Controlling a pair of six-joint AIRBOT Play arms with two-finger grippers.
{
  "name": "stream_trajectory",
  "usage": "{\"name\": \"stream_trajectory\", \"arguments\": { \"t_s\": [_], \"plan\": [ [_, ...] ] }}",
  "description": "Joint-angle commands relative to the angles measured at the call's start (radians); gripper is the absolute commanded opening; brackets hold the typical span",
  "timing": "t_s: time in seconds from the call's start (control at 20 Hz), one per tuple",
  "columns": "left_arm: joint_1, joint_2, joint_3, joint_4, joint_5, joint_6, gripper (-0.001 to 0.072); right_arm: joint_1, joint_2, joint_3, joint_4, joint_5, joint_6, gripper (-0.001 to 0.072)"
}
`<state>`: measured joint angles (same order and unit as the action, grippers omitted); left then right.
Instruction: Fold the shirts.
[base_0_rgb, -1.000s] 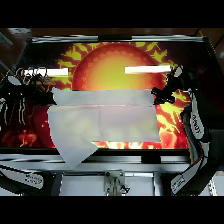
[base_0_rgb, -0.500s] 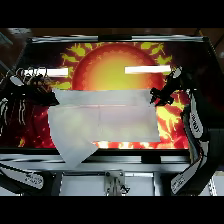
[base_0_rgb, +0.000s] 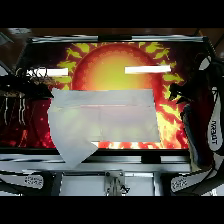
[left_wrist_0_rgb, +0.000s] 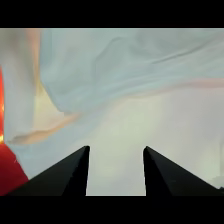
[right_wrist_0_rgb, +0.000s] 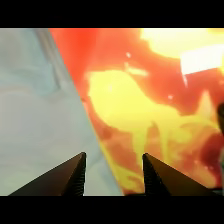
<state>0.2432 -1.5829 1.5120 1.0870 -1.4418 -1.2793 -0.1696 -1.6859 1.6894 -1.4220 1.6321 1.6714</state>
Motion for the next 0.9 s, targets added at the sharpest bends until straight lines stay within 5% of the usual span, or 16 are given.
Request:
{"name": "stream_trajectory", "arguments": {
  "t_s": [0.0,0.4,0.85],
  "plan": [
    [0.019,0.092,-0.077,-0.006,-0.159,-0.008,0.0431,-0.039,0.103,0.000,-0.156,0.098,-0.112,0.0496],
    [0.268,0.479,-0.842,-0.133,-0.003,0.177,0.0422,-0.159,0.115,-0.002,0.011,0.150,-0.140,0.0496],
    [0.272,0.436,-0.977,-0.009,0.040,0.309,0.0396,-0.159,0.115,-0.002,0.014,0.147,-0.145,0.0495]
  ]
}}
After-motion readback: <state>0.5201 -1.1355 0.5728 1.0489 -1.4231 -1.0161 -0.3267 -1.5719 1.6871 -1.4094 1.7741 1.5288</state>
